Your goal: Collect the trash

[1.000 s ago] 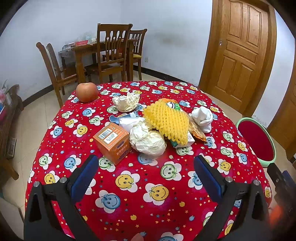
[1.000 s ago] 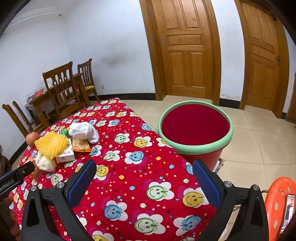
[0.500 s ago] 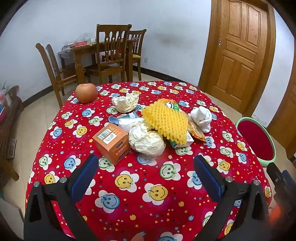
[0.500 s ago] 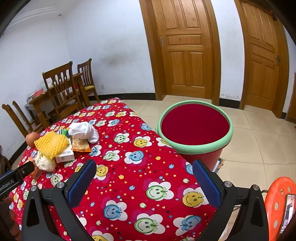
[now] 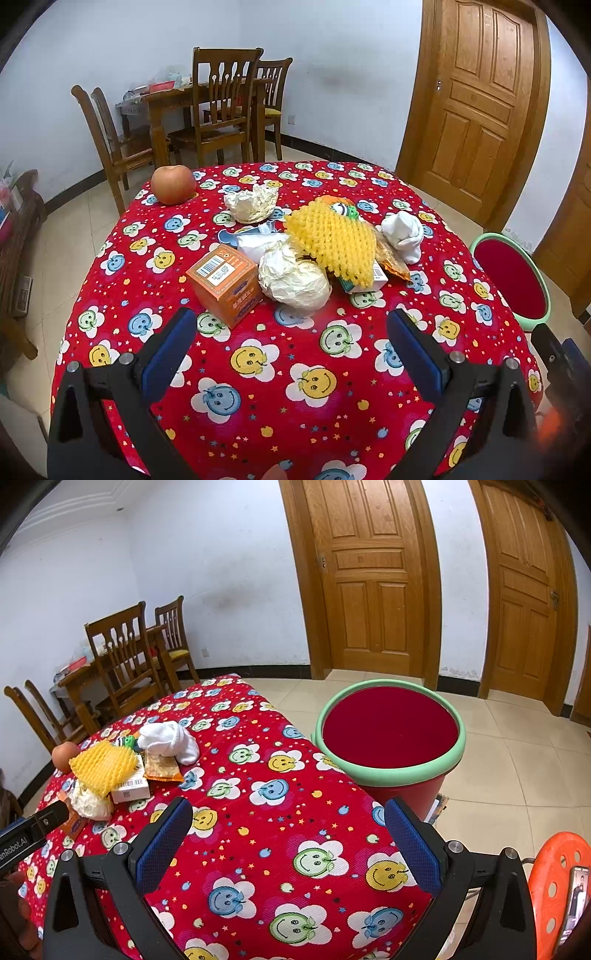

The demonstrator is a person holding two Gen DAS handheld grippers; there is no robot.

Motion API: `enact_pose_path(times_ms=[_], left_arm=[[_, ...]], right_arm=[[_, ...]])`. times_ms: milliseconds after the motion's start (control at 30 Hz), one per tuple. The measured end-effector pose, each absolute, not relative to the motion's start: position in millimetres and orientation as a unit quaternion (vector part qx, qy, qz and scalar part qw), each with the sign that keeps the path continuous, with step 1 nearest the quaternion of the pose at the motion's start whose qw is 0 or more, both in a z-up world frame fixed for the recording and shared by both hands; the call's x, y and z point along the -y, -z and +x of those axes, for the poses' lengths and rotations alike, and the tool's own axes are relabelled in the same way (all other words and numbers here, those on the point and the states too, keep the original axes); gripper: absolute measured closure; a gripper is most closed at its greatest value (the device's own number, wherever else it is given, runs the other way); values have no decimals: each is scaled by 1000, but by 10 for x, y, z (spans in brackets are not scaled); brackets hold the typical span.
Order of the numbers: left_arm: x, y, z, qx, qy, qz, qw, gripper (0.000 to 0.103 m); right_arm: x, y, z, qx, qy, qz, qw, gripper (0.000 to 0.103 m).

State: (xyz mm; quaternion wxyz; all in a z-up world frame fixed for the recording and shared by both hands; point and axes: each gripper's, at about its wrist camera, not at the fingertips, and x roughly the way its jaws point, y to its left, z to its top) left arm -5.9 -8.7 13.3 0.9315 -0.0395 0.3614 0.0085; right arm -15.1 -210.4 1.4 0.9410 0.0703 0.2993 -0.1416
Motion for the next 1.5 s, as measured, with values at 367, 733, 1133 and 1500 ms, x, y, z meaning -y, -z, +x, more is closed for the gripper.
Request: enact_pose_path(times_ms=[367,733,1133,1500], left_arm=[[79,-126,-65,-362,-8,-39,931,2],[48,-24,60,-373,-17,-29,927,2],[-53,-51,383,-376,-17,-37,926,3],[136,-78,827,-397,27,-24,917,24]], right_arm=[[2089,20,-130,-304,142,71,939,0],[2168,64,-41,-305,139,84,938,0],[2227,71,182,-309,113,76,941,0],[2272,-3,476,-326,86,74,939,0]])
